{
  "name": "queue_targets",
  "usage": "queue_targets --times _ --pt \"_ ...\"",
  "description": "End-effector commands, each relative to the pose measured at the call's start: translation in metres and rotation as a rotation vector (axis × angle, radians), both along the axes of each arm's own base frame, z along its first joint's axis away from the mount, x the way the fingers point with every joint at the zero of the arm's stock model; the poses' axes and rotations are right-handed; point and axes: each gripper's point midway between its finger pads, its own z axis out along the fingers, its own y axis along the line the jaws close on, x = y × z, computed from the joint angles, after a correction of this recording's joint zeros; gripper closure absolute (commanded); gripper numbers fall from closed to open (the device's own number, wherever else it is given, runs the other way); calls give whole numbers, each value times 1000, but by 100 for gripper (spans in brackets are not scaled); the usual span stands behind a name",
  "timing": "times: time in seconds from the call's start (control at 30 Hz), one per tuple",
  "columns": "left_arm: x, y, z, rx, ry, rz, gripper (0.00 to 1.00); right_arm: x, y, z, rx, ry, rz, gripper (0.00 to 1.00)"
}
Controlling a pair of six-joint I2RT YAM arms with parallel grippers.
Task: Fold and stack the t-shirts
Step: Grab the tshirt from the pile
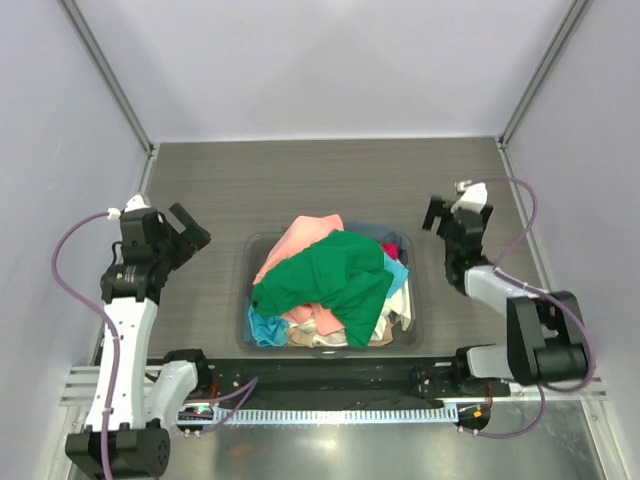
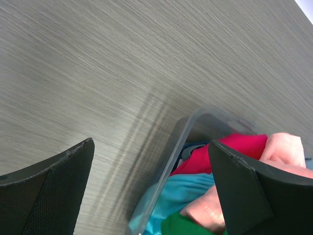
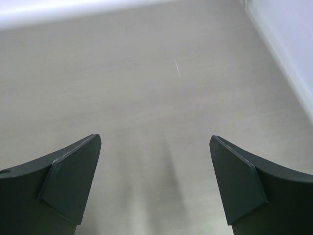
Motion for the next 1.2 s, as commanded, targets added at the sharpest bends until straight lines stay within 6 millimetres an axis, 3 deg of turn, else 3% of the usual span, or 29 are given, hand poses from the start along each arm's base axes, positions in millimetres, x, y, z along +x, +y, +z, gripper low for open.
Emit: queue_targets --times 0.0,0.03,0.07,0.13,0.2,0.23,0.27,0.33,0.37,0.43,0.47,0.57,0.6,0.67,0.7,0.8,0.83,0.87,0.93,1.17 --pt "-18 4 1 55 16 -26 0 13 18 95 114 -40 41 0" --pt "-23 2 3 55 3 -36 0 9 26 124 210 -100 52 0" --pt "-24 2 3 57 -7 -37 0 5 27 141 251 -100 37 0" --pt "-24 -4 9 44 -52 -57 0 -7 22 158 366 -103 -38 0" --pt "-24 -4 10 46 -69 -58 0 -17 44 177 394 -28 80 0" --pt "-24 -9 11 30 -76 -80 0 -20 56 202 401 -33 155 0" --pt "-24 -10 11 28 -73 -83 0 -34 76 196 421 57 243 0" --pt "-22 -12 8 21 -63 -95 0 -48 93 206 416 82 289 0" --pt "-21 -13 6 16 -53 -97 0 -67 121 217 411 99 376 0" --pt "-20 -13 3 14 -40 -96 0 -79 128 225 381 98 350 0" --pt "-19 -13 0 12 -27 -96 1 -94 149 228 380 134 410 0" --pt "-19 -14 0 8 -26 -101 2 -110 174 224 397 201 456 1" --pt "-19 -14 1 9 -32 -101 2 -122 197 220 384 233 524 1" --pt "-20 -13 2 9 -36 -96 2 -130 210 217 351 240 532 1" --pt "-20 -12 2 12 -40 -93 3 -142 232 212 323 265 591 1" --pt "-20 -12 2 13 -42 -85 3 -147 247 212 253 273 582 1" --pt "-20 -11 2 15 -40 -81 3 -156 268 202 206 311 622 1" --pt "-20 -11 1 15 -37 -79 4 -155 270 204 172 301 610 1" --pt "-20 -11 1 15 -38 -79 4 -161 289 192 115 326 633 1" --pt "-20 -11 0 12 -31 -78 6 -151 308 170 66 363 621 2"
